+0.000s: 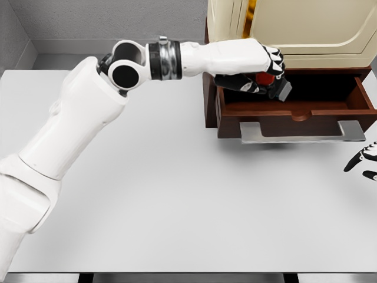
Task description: Put the switch into the drawer with left arm, and close the drawer with right arm
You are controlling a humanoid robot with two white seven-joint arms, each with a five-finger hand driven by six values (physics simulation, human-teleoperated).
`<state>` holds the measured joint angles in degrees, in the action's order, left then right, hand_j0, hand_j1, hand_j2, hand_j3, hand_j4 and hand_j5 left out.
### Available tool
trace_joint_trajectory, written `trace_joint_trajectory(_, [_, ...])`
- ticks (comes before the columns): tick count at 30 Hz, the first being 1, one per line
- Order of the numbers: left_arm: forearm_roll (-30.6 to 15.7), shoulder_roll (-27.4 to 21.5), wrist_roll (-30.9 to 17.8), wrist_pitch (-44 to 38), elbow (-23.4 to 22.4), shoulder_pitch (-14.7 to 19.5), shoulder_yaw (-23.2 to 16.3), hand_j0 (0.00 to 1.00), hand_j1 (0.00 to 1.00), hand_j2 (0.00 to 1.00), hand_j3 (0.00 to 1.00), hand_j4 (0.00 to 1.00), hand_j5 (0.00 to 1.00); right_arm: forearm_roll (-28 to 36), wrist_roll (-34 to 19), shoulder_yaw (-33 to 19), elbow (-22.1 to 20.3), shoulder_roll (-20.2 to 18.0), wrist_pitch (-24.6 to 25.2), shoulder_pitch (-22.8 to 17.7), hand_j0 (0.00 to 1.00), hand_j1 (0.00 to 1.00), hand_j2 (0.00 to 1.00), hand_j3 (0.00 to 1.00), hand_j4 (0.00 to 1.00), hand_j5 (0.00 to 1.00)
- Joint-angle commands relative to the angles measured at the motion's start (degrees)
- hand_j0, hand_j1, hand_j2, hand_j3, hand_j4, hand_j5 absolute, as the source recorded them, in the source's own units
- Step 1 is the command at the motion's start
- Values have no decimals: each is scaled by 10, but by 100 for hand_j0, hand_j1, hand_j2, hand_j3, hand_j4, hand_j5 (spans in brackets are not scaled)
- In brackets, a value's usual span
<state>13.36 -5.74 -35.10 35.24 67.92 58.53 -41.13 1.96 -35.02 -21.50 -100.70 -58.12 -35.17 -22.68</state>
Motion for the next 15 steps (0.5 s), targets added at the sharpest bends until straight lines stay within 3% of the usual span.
trace_joint_trajectory(1, [7, 35, 1, -2, -36, 0, 1, 34, 34, 34, 34, 34, 34, 4, 0, 1, 0, -1, 2, 0, 55, 55, 55, 55, 55, 55])
trace_joint_trajectory(5, [14, 57, 1, -2, -90, 2, 5, 35, 35, 35, 35, 35, 35, 4, 0, 1, 0, -1, 2, 0, 55, 55, 55, 55, 55, 55])
trace_joint_trajectory(12, [15, 57, 1, -2, -118, 13, 8, 37, 37, 37, 37, 37, 37, 4, 0, 1, 0, -1, 2, 0, 56, 56, 56, 56, 56, 56])
trace_joint_trajectory(15, [14, 57, 1, -2, -118, 13, 8, 44, 44, 44, 44, 44, 44, 4, 0, 1, 0, -1, 2, 0, 55, 55, 55, 55, 55, 55])
